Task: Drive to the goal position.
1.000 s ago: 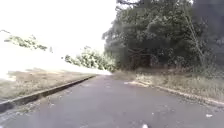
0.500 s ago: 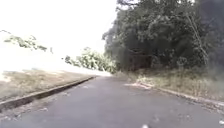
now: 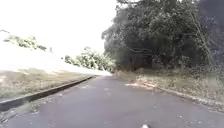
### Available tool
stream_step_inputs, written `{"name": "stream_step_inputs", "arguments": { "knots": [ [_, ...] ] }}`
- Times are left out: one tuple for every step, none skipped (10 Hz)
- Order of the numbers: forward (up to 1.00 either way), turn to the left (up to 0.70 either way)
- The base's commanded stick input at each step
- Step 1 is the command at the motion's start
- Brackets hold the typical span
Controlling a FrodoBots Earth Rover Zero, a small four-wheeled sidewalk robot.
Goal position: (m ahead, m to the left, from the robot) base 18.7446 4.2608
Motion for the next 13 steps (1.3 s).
{"name": "stream_step_inputs", "arguments": {
  "knots": [
    [0.45,0.0],
    [0.45,0.0],
    [0.45,0.0],
    [0.45,0.0],
    [0.45,0.0],
    [0.45,0.0],
    [0.45,0.0],
    [0.45,0.0],
    [0.45,0.0],
    [0.45,0.0],
    [0.45,0.0],
    [0.45,0.0],
    [0.45,0.0]
  ]
}}
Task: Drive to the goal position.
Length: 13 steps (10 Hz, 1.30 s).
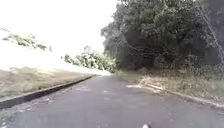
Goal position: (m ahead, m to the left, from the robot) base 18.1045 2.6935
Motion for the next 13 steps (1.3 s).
{"name": "stream_step_inputs", "arguments": {
  "knots": [
    [0.45,0.0],
    [0.45,0.0],
    [0.45,0.0],
    [0.45,0.0],
    [0.45,0.0],
    [0.45,0.0],
    [0.45,0.0],
    [0.45,0.0],
    [0.45,0.0],
    [0.45,0.0],
    [0.45,0.0],
    [0.45,0.0],
    [0.45,0.0]
  ]
}}
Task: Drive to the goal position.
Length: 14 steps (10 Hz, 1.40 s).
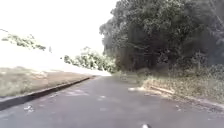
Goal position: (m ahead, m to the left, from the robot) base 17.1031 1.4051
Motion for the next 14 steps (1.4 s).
{"name": "stream_step_inputs", "arguments": {
  "knots": [
    [0.45,0.0],
    [0.45,0.0],
    [0.45,0.0],
    [0.45,0.0],
    [0.45,0.0],
    [0.45,0.0],
    [0.45,0.0],
    [0.45,0.0],
    [0.45,0.0],
    [0.45,0.0],
    [0.45,0.0],
    [0.45,0.0],
    [0.45,0.0],
    [0.45,0.19]
  ]
}}
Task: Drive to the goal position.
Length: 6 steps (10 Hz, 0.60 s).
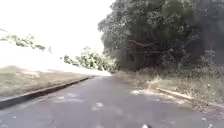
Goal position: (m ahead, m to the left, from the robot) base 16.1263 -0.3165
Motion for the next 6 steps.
{"name": "stream_step_inputs", "arguments": {
  "knots": [
    [0.45,0.01],
    [0.45,0.0],
    [0.45,0.0],
    [0.45,0.0],
    [0.45,0.0],
    [0.45,0.05]
  ]
}}
